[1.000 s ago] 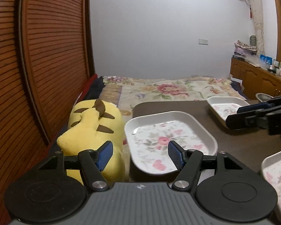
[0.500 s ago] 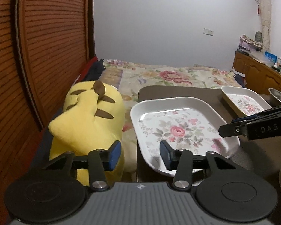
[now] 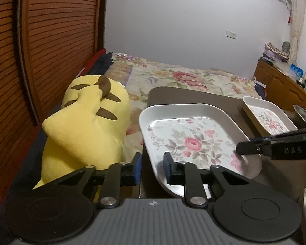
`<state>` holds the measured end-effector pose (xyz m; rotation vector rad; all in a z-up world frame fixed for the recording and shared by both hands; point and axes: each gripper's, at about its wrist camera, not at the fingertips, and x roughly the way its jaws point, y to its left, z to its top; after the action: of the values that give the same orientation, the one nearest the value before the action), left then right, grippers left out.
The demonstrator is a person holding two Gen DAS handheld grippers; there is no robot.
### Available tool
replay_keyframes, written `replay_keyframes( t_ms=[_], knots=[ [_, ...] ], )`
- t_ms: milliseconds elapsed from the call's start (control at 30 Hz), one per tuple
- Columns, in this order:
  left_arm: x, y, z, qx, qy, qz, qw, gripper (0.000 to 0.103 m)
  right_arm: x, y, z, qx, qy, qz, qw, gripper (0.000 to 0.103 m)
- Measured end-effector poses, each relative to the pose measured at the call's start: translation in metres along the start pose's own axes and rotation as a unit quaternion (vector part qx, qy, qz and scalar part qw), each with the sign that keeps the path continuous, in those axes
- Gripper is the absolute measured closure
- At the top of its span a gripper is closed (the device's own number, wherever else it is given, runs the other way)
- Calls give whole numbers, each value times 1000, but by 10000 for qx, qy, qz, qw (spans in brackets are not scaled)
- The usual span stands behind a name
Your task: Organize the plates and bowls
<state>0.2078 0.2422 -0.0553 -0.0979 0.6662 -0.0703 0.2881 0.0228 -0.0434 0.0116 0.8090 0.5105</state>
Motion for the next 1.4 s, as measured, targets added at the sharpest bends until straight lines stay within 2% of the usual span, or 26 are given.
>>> replay_keyframes(
  t_ms=[133, 533, 1200, 1400],
  knots=[
    [-3, -1, 0, 58, 17, 4, 10000, 94, -2, 7, -1, -196, 102, -7, 9998, 93],
    [-20, -8, 8, 50, -124, -166, 9998, 94, -19, -4, 2, 37, -37, 209, 9998, 93],
    [-53, -81, 36, 521, -505, -615, 9955, 93, -98, -49, 4, 146, -550, 22, 9984, 92],
    [-60, -99, 38, 640, -499, -722, 9941, 92, -118, -61, -2, 182, -674, -6, 9976, 92]
  ],
)
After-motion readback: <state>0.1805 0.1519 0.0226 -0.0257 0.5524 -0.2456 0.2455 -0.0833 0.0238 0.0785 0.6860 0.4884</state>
